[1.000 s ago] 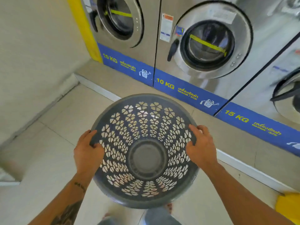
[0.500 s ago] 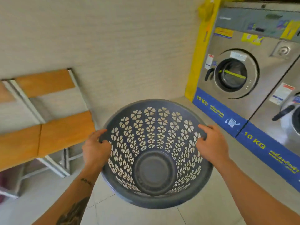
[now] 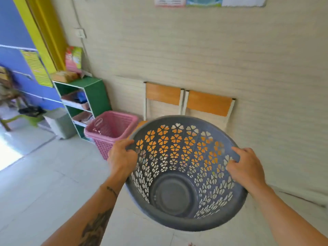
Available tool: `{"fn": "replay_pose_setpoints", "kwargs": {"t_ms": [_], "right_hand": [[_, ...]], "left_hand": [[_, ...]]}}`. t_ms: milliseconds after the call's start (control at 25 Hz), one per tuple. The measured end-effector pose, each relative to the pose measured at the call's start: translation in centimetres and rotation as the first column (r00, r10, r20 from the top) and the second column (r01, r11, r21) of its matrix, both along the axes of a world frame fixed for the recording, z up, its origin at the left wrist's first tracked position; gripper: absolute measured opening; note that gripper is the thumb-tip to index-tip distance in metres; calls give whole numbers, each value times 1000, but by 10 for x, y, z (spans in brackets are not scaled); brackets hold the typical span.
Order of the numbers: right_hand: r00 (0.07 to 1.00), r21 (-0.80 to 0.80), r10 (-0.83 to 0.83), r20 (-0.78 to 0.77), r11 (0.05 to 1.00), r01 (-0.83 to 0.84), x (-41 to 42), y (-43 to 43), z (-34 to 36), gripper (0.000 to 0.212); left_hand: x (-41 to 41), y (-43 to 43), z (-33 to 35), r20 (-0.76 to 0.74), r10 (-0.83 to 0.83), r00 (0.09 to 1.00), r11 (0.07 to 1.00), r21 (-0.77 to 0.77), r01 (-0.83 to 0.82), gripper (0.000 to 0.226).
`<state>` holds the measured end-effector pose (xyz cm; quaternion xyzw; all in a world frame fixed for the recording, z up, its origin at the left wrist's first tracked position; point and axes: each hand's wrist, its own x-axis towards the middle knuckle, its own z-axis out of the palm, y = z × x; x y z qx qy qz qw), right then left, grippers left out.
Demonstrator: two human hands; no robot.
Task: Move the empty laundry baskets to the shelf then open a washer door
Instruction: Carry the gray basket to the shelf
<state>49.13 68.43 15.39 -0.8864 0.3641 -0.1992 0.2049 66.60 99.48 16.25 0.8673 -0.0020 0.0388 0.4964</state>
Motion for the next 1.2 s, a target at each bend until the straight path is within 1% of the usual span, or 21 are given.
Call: {"fn": "replay_pose_setpoints", "kwargs": {"t_ms": [80, 240, 360, 480, 600, 720, 880, 1040, 1200], "right_hand": [[995, 7, 105, -1, 994, -105, 68, 9, -3, 52], [978, 17, 207, 0, 978, -207, 182, 9, -14, 52], [961, 31, 277, -6, 961, -276, 262, 3, -13, 52], [924, 19, 381, -5, 924, -381, 337, 1, -10, 53], [878, -7, 479, -21, 878, -479, 403, 19, -4, 54], [838, 5, 546, -21, 838, -546, 472, 49, 1, 55], [832, -21, 553, -34, 832, -554, 558, 93, -1, 55], [859, -48, 508, -56, 858, -511, 635, 123, 3, 55], [897, -48, 440, -43, 896, -442, 693, 136, 2, 53]], "left_hand": [[33, 27, 0, 24, 114, 993, 993, 30, -114, 58], [105, 44, 1, 67, 232, 970, 964, 115, -239, 65], [158, 45, 2, 83, 293, 953, 941, 151, -302, 61], [198, 49, 0, 126, 374, 919, 906, 162, -392, 56], [227, 67, 0, 154, 438, 885, 863, 201, -462, 52], [268, 95, -4, 165, 513, 843, 826, 173, -537, 51], [352, 137, -12, 172, 520, 837, 826, 149, -544, 52], [444, 170, -16, 180, 461, 869, 858, 159, -488, 52], [534, 187, -10, 231, 392, 891, 885, 171, -433, 52]]}}
